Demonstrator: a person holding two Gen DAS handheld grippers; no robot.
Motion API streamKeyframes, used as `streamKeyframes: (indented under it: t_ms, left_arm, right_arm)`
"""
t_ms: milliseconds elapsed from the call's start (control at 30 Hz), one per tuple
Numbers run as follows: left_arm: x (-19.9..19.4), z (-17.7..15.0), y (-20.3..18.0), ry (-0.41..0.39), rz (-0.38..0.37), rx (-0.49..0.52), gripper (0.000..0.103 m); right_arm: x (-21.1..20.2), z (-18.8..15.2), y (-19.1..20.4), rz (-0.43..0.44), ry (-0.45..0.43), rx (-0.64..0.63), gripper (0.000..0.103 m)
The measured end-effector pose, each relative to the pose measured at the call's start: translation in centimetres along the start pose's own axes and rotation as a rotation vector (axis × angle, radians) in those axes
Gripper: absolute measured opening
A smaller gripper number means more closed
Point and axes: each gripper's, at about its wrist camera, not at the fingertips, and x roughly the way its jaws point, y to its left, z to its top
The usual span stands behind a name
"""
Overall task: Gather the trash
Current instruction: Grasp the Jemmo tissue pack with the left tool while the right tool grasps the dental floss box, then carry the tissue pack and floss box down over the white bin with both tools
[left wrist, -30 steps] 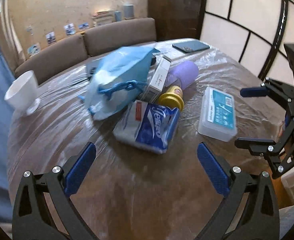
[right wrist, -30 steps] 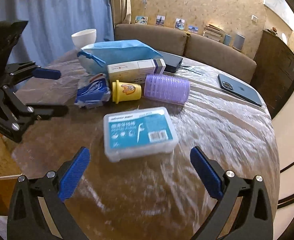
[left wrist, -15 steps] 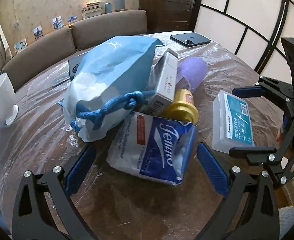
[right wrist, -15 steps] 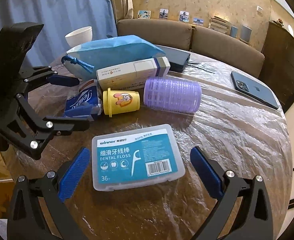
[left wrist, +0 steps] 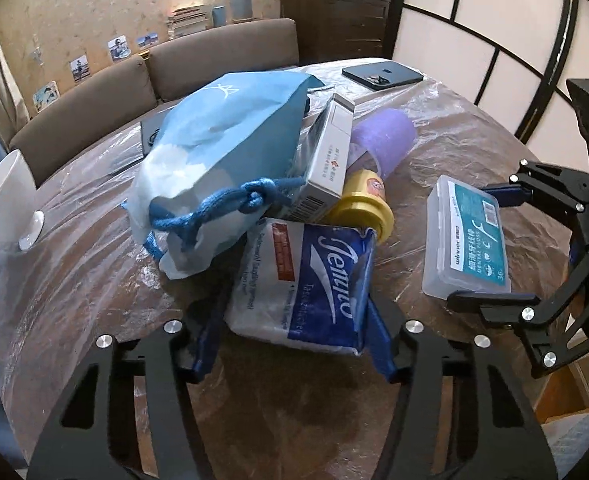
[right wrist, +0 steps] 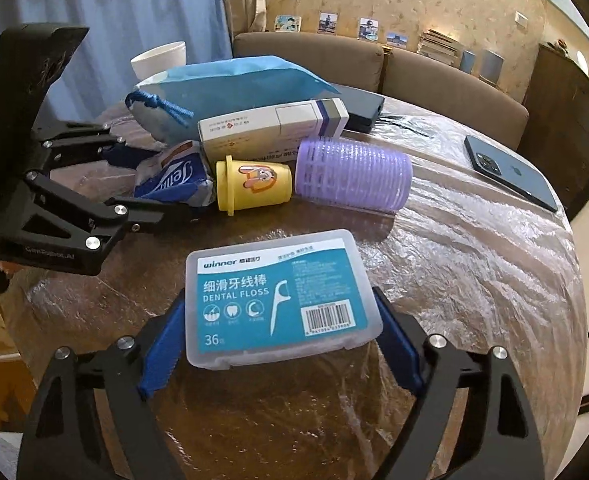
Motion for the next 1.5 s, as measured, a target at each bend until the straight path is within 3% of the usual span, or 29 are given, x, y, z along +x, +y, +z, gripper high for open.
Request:
streamKeyframes:
  t_ms: [567, 767, 1067, 1500]
  left_arm:
    - [-2.9, -3.6, -0.9, -0.011, -0.014, -0.133, 0.055]
    - [-3.8, -5.0, -0.7, -0.005, 0.01, -0.18, 0.055]
    - [-4.4, -5.8, -1.3, -0.012, 0.079, -0.17, 0.055]
    - [-6.7, -7.3, -1.8, -0.043, 0.079, -0.226, 0.055]
  right_arm:
    - [-3.2, -2.3, 1.2, -0.001, -0.021, 0.073, 0.081]
    - [-2.7, -3.5, 1.4, -0.016, -0.006, 0.085, 0.082]
    - [-2.2, -3.7, 2.6, -0.076, -0.019, 0.03, 0.08]
    - [-5.8, -4.6, 3.1, 0.018, -0.078, 0.09, 0.08]
